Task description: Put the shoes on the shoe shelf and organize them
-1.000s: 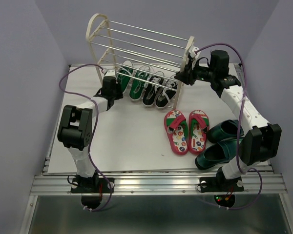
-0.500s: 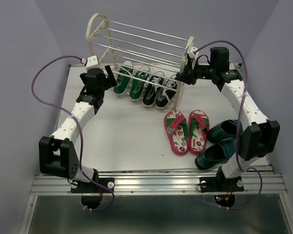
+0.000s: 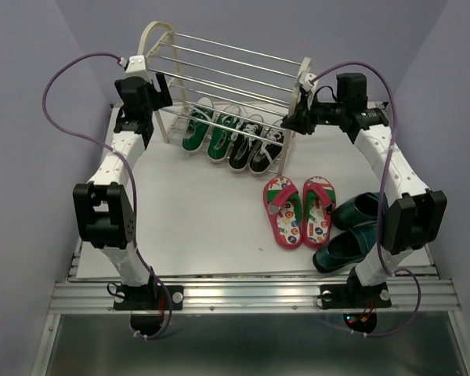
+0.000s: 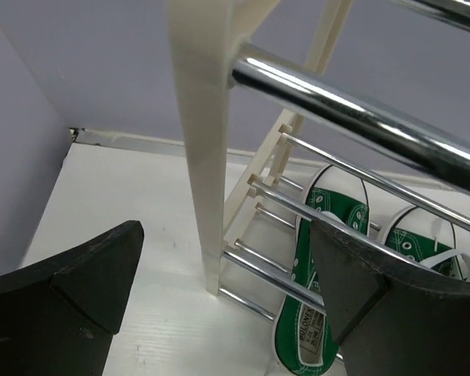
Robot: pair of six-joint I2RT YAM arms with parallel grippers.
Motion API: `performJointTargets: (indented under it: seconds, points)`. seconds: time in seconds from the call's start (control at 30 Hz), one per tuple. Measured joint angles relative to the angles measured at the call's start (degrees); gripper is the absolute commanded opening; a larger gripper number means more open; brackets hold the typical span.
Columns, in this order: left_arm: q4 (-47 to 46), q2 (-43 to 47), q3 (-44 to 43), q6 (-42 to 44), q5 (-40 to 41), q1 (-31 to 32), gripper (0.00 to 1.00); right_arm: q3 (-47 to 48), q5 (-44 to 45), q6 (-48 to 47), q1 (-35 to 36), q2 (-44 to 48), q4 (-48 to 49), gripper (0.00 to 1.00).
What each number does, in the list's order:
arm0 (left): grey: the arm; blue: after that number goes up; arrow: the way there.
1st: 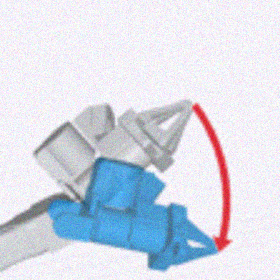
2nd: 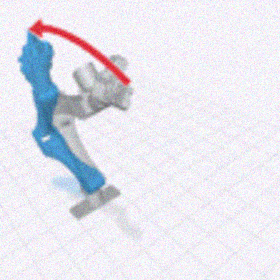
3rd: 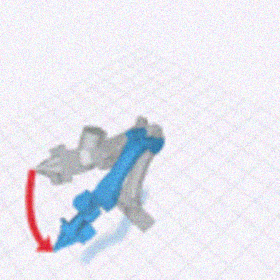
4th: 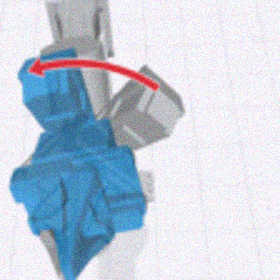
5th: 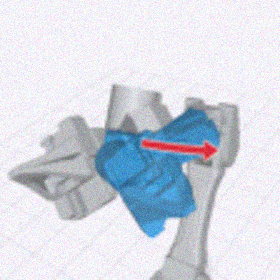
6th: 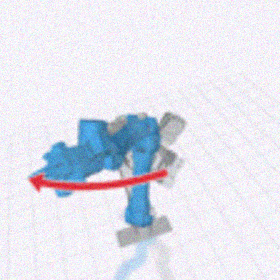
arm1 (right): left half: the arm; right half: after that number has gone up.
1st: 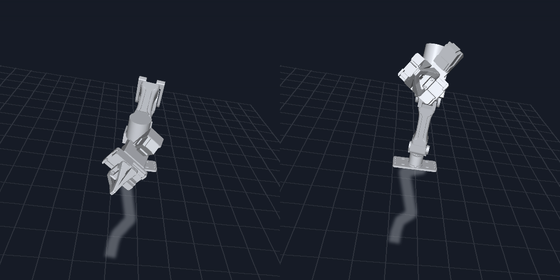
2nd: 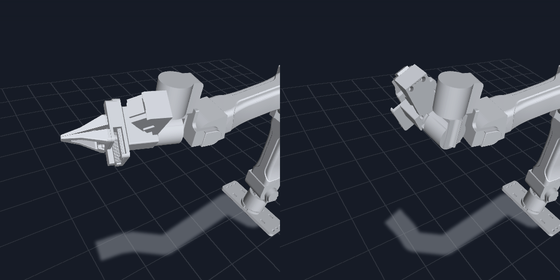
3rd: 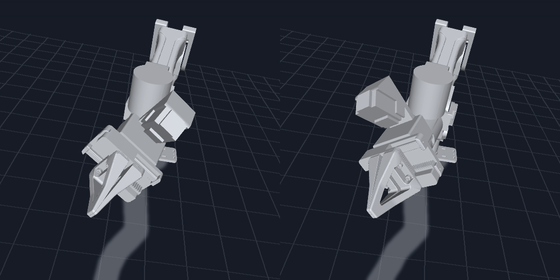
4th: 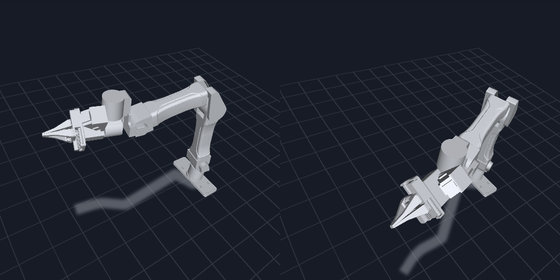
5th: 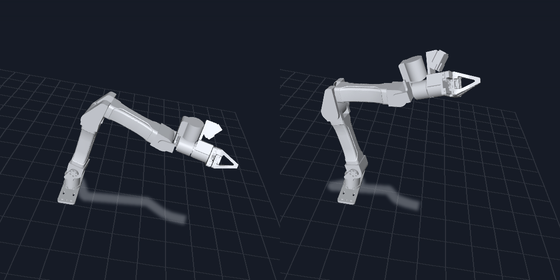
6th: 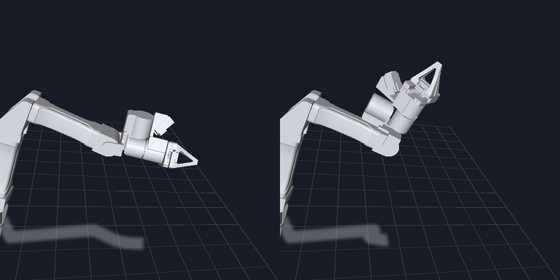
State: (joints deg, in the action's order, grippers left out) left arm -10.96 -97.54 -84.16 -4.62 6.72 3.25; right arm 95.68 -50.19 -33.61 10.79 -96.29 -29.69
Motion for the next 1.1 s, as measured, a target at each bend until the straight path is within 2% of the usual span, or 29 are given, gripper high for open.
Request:
performJointTargets:
  seconds: [0.07,0.13,0.17,0.2,0.23,0.33,0.43,0.57,0.6,0.7,0.8,0.83,0.87,0.93,0.97,1.0,1.1]
  points:
    - [-0.44,-2.95,-2.05,1.27,-1.05,-0.2,0.98,0.39,-0.02,0.02,-0.04,-0.31,-0.31,0.02]
    - [-0.48,-5.2,-4.09,1.92,-2.21,-0.42,0.66,1.01,0.0,0.15,-0.11,-0.72,-0.66,0.02]
    - [-0.61,-6.32,-5.22,2.05,-2.82,-0.46,0.44,1.38,0.0,0.24,-0.2,-0.98,-0.81,0.02]
    - [-0.66,-6.91,-5.99,2.62,-3.48,-0.52,0.14,1.62,-0.02,0.31,-0.22,-1.2,-0.96,0.02]
    - [-0.72,-7.37,-6.51,3.69,-2.78,-0.59,0.03,2.12,-0.02,0.39,-0.24,-1.49,-1.31,0.02]
    - [-0.94,-7.04,-6.08,3.3,-3.04,-1.53,0.0,3.34,0.04,0.39,-0.59,-2.49,-1.73,0.04]
    - [-4.68,-5.01,-1.77,2.99,-0.42,-1.4,0.0,4.26,-0.07,0.39,-0.59,-3.21,-2.08,0.06]
    - [-5.16,2.71,7.37,2.43,3.74,-1.33,0.0,6.75,-0.48,0.63,-0.7,-5.09,-2.67,0.07]
    - [-5.11,4.94,9.51,2.19,4.55,-1.33,0.0,7.54,-0.57,0.63,-0.68,-5.57,-2.82,0.11]
    - [-4.44,11.63,15.8,1.73,7.02,-1.38,0.0,9.44,-0.87,0.81,-0.68,-7.19,-3.02,0.13]
    - [-4.15,16.9,20.79,1.14,9.05,-1.38,0.0,11.34,-1.07,0.96,-0.59,-8.63,-3.39,0.22]
    - [-4.28,18.91,22.8,1.01,9.77,-1.38,0.3,12.37,-1.16,1.05,-0.55,-9.4,-3.58,0.28]
    - [-4.24,20.04,23.76,0.94,10.32,-1.38,0.52,13.11,-1.31,1.11,-0.5,-10.01,-3.63,0.34]
    - [-4.11,21.51,24.63,0.33,10.91,-1.38,0.61,14.8,-0.61,2.47,-0.33,-11.32,-3.85,0.51]
    - [-4.83,21.68,24.48,0.11,11.13,-1.38,0.7,15.32,0.35,2.91,-0.26,-11.87,-3.78,0.56]
    - [-5.29,21.92,24.26,-0.22,11.13,-1.38,0.97,15.56,1.07,4.02,-0.22,-12.31,-3.72,0.63]
    - [-5.14,22.43,23.08,-1.38,11.37,-1.36,0.99,15.58,4.81,5.68,-0.26,-13.25,-3.76,0.77]
